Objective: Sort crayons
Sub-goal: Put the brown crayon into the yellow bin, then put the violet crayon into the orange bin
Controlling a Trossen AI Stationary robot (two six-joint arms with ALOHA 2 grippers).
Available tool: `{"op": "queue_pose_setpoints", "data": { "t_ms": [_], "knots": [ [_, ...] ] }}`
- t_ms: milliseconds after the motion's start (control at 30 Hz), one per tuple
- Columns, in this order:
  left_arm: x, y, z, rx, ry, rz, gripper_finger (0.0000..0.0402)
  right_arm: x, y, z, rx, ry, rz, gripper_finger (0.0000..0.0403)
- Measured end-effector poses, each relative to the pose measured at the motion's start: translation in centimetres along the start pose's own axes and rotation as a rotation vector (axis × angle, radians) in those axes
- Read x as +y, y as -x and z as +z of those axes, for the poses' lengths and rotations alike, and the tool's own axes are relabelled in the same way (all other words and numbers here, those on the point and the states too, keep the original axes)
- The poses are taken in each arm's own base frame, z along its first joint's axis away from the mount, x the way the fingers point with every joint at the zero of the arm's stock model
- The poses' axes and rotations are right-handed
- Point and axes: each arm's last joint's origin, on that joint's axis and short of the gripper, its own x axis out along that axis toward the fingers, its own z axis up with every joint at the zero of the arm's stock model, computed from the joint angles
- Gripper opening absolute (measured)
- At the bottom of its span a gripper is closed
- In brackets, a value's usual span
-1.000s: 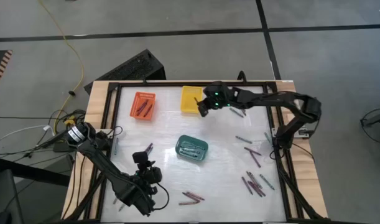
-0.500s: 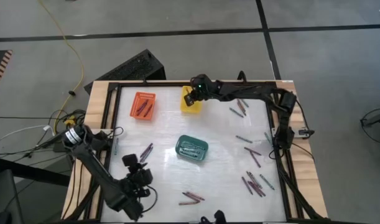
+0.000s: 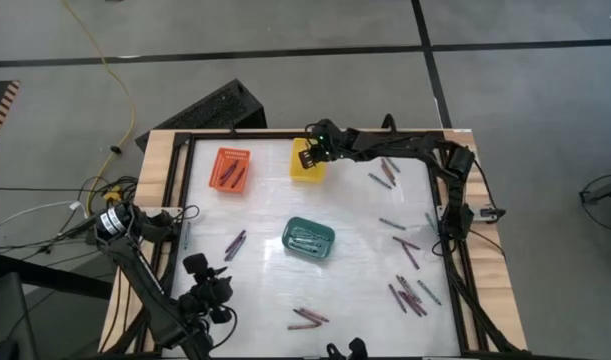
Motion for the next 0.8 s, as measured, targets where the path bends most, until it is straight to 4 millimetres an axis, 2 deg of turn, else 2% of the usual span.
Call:
{"op": "queue_pose_setpoints", "data": {
  "t_ms": [300, 533, 667, 800],
  "knots": [
    [0.0, 0.0, -0.1, 0.018, 0.027, -0.002, 0.0116, 0.1, 0.2, 0.0, -0.002, 0.002, 0.001, 0.0106],
    [0.0, -0.1, 0.0, 0.028, 0.05, 0.0, 0.0116, 0.6, 0.5, 0.1, -0.003, 0.055, 0.048, 0.0136],
    [0.1, -0.5, 0.4, 0.044, 0.073, 0.011, 0.0116, 1.7, 1.9, 0.4, -0.031, 0.134, 0.091, 0.0138],
    [0.3, -1.5, 1.4, 0.072, 0.087, 0.038, 0.0116, 3.3, 4.3, 0.8, -0.074, 0.221, 0.142, 0.0138]
  ]
}}
